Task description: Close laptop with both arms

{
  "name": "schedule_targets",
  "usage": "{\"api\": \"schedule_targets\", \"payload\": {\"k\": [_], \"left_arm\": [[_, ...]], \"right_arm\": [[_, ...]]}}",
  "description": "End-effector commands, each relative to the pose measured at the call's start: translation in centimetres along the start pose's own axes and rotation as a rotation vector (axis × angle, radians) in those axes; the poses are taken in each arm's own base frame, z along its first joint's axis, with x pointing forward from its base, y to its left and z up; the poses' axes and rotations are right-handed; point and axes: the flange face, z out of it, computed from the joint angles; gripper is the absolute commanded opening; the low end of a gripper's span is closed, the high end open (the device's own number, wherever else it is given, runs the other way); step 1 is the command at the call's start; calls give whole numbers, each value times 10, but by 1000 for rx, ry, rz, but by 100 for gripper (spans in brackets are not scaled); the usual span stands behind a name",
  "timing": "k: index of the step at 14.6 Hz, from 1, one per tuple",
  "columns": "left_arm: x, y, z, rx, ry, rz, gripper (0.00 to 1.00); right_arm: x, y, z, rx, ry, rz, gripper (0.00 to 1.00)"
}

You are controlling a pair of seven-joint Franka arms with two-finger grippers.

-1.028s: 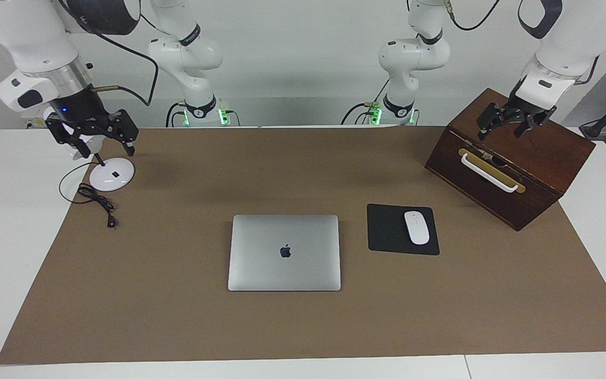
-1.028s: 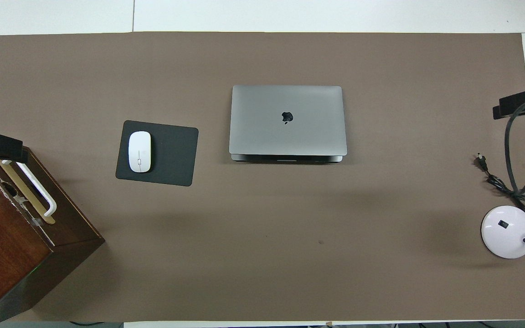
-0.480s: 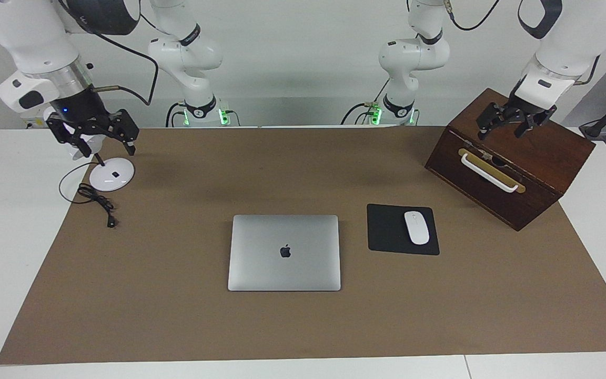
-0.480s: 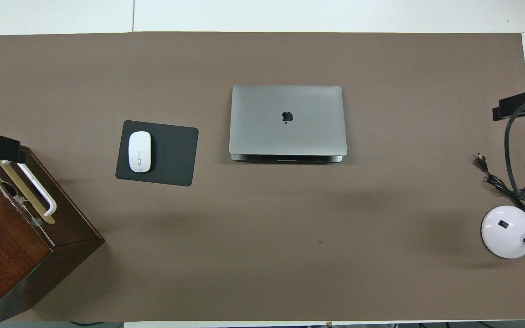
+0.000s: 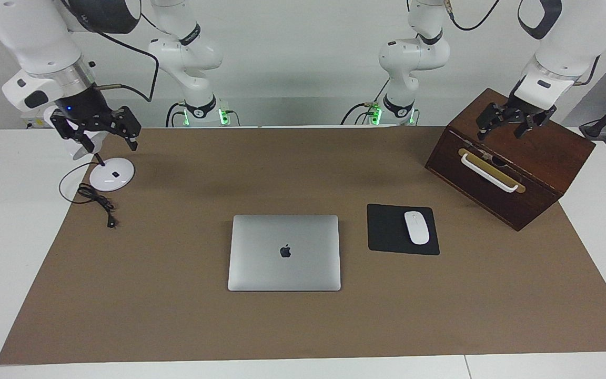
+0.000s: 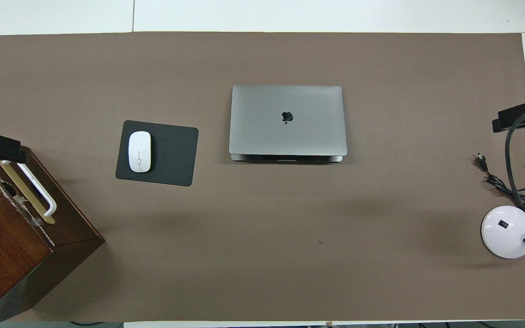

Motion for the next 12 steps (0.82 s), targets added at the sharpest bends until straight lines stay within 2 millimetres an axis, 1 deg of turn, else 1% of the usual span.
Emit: {"api": "schedule_targets", "payload": {"k": [1, 12], "left_arm": [[-2, 1, 7, -7, 17, 16, 100], [-1, 4, 6, -11, 19, 20, 100]], "right_arm": [[-8, 1, -1, -11, -2, 5, 100], [-7, 1, -1, -12, 6, 8, 100]]}}
